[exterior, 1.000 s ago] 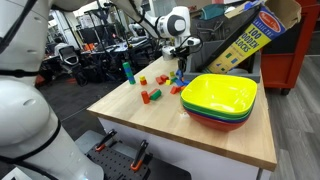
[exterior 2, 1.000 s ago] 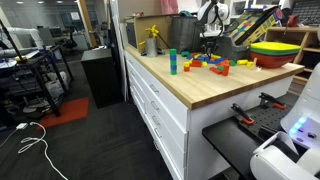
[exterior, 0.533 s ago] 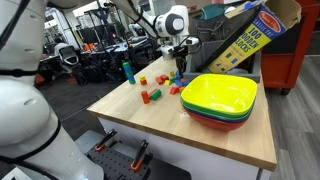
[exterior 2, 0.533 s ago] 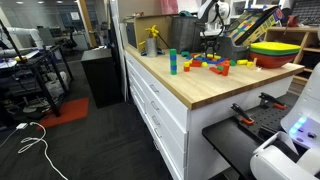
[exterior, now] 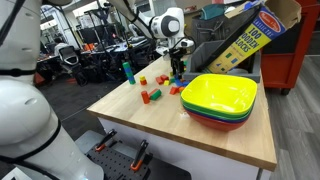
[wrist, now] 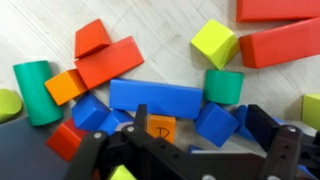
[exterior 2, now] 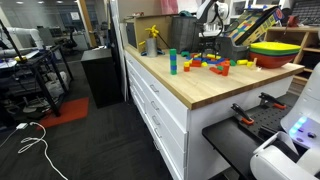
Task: Put the blue block on top of the yellow block
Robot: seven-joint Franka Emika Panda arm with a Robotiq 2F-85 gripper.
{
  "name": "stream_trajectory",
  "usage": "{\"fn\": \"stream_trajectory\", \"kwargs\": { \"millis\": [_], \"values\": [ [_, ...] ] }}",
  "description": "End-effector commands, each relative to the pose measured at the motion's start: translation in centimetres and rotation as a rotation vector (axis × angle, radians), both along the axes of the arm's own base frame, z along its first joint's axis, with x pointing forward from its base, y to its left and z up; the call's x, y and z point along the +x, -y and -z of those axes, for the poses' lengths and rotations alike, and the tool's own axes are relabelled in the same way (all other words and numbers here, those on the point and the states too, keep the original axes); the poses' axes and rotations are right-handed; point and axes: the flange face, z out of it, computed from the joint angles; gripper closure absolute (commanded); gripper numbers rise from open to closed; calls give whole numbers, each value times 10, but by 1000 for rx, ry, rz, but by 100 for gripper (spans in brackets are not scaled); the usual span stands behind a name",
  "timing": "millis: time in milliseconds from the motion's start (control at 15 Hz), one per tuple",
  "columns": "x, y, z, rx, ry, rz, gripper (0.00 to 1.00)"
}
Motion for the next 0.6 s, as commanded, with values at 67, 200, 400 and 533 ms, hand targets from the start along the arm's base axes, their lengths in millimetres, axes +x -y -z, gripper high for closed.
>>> {"fn": "stream_trajectory", "kwargs": {
  "millis": [67, 200, 400, 533],
  "values": [
    [-1, -12, -7, 18, 10, 58, 0],
    [2, -11, -8, 10, 7, 108, 0],
    [4, -5, -9, -6, -2, 187, 0],
    [3, 0, -7, -21, -12, 240, 0]
  ]
}}
